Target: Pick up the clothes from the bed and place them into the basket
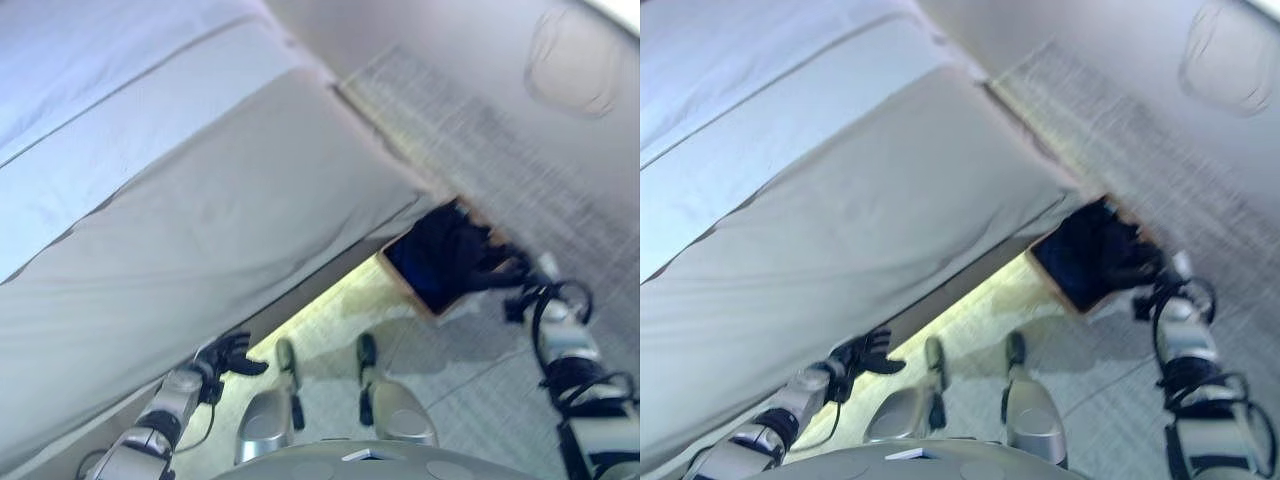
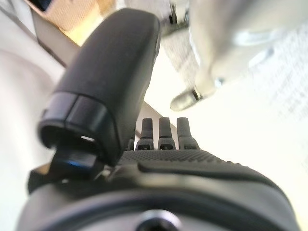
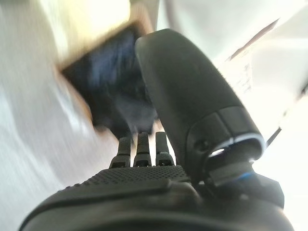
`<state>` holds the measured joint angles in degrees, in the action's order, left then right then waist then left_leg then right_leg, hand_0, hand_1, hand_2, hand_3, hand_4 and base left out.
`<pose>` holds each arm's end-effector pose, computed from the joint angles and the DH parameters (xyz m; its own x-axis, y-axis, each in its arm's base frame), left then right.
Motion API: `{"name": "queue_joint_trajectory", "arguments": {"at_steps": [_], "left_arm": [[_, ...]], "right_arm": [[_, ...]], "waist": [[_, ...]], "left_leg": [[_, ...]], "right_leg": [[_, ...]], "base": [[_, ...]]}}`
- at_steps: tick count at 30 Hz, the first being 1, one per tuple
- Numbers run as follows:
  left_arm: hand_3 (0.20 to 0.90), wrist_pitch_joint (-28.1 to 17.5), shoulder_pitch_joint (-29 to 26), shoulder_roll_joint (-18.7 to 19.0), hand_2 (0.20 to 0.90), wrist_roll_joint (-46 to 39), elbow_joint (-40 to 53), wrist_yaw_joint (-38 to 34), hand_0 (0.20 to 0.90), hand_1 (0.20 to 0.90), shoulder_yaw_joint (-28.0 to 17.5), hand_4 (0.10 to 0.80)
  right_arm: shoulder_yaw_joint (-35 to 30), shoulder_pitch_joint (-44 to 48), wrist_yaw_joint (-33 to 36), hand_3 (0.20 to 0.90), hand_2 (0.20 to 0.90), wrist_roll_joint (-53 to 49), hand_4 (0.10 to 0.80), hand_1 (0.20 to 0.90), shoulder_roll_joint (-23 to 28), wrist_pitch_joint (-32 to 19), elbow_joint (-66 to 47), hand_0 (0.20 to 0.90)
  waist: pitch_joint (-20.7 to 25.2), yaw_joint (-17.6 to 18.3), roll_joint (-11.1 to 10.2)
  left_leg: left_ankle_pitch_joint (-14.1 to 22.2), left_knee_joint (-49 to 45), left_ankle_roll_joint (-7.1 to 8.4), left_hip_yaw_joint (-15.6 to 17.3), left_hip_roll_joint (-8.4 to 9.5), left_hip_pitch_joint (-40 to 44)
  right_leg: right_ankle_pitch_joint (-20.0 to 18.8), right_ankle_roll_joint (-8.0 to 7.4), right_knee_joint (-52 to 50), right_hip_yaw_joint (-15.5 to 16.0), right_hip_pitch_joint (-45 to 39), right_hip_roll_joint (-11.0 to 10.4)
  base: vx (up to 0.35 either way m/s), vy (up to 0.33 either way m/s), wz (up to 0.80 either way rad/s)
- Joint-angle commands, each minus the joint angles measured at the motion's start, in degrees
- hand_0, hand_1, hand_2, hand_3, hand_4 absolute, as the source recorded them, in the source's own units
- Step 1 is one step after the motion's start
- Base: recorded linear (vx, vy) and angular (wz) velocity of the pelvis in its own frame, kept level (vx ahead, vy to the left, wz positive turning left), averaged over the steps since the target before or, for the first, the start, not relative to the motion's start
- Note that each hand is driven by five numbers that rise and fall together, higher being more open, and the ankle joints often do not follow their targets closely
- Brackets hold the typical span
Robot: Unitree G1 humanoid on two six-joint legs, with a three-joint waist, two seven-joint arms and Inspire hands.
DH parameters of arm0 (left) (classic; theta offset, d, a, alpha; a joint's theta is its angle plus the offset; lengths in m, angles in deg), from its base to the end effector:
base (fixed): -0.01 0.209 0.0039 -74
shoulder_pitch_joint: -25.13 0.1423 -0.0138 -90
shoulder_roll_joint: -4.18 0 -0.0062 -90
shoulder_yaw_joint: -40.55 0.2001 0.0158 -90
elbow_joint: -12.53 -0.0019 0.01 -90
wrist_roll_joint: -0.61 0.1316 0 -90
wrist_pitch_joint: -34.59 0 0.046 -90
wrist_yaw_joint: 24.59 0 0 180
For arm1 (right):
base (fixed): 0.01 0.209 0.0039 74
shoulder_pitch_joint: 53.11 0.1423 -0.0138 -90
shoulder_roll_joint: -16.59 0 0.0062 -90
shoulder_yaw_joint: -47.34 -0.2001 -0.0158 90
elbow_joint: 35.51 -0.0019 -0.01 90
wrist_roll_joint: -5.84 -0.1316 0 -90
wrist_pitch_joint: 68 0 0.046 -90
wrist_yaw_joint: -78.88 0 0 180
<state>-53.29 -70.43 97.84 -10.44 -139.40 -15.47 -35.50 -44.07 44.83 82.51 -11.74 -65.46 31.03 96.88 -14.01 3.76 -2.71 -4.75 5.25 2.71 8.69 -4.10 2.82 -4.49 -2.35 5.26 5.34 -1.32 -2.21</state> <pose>0.1268 0.2467 -0.1010 0.4909 0.0288 -0.8707 0.1546 0.9807 0.1196 0.1849 -0.2777 -0.0435 0.7154 -0.3204 -0.6209 0.2581 0.9470 -0.1913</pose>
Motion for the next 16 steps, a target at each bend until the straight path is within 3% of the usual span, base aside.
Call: {"name": "queue_joint_trajectory", "arguments": {"at_steps": [1, 3, 6, 10, 16], "left_arm": [[0.900, -3.1, -0.5, -2.9, 0.900, 0.9, -5.4, 1.6, 0.900, 0.900, -0.8, 0.800], [0.900, -3.4, -0.5, -3.7, 0.900, 0.6, -7.3, 3.1, 0.900, 0.900, -1.0, 0.800], [0.900, -2.3, -0.9, -4.1, 0.900, 1.6, -8.8, 5.3, 0.900, 0.900, -1.2, 0.800], [0.900, -2.2, -0.6, -4.4, 0.900, 2.1, -10.4, 6.2, 0.900, 0.900, -1.3, 0.800], [0.900, -2.5, 0.6, -4.3, 0.900, 1.4, -10.9, 5.3, 0.900, 0.900, -2.9, 0.800]], "right_arm": [[2.6, -4.1, -6.3, 0.900, 0.900, -1.0, 0.800, 0.900, -2.0, -6.6, 7.0, 0.900], [5.0, -5.1, -9.0, 0.900, 0.900, 6.2, 0.800, 0.900, -4.7, -9.7, 14.6, 0.900], [8.2, -5.1, -6.4, 0.900, 0.900, 11.7, 0.800, 0.900, -6.7, -11.4, 21.6, 0.900], [8.8, -4.9, -4.4, 0.900, 0.900, 11.7, 0.800, 0.900, -8.2, -10.5, 26.3, 0.900], [8.8, -6.1, -7.3, 0.900, 0.900, 11.3, 0.800, 0.900, -9.9, -15.7, 28.3, 0.900]], "waist": [[7.2, 0.6, 1.0], [8.0, 0.2, 1.2], [9.2, -0.5, 1.3], [9.9, -0.9, 2.0], [10.3, -0.4, 3.4]], "left_leg": [[6.0, -0.4, -1.65, 0.9, 2.00, 3.2], [6.5, -0.2, -2.07, 0.1, 2.30, 4.3], [6.7, -0.2, -2.25, -1.2, 2.68, 4.4], [7.2, -0.2, -2.77, -2.0, 3.14, 5.1], [7.6, -0.2, -3.69, -2.6, 3.94, 6.0]], "right_leg": [[4.2, -0.07, -4.6, 1.4, -0.6, 0.1], [4.9, -0.09, -4.9, 1.4, -2.4, 0.2], [5.3, -0.25, -4.8, 2.0, -3.6, 0.1], [5.9, -0.34, -4.9, 2.0, -4.7, -0.3], [6.4, -0.29, -5.3, 0.4, -5.4, -0.5]], "base": [[0.106, 0.142, -0.01], [0.076, 0.131, 0.03], [0.033, 0.085, 0.12], [0.007, 0.078, 0.07], [-0.003, 0.074, 0.05]]}}
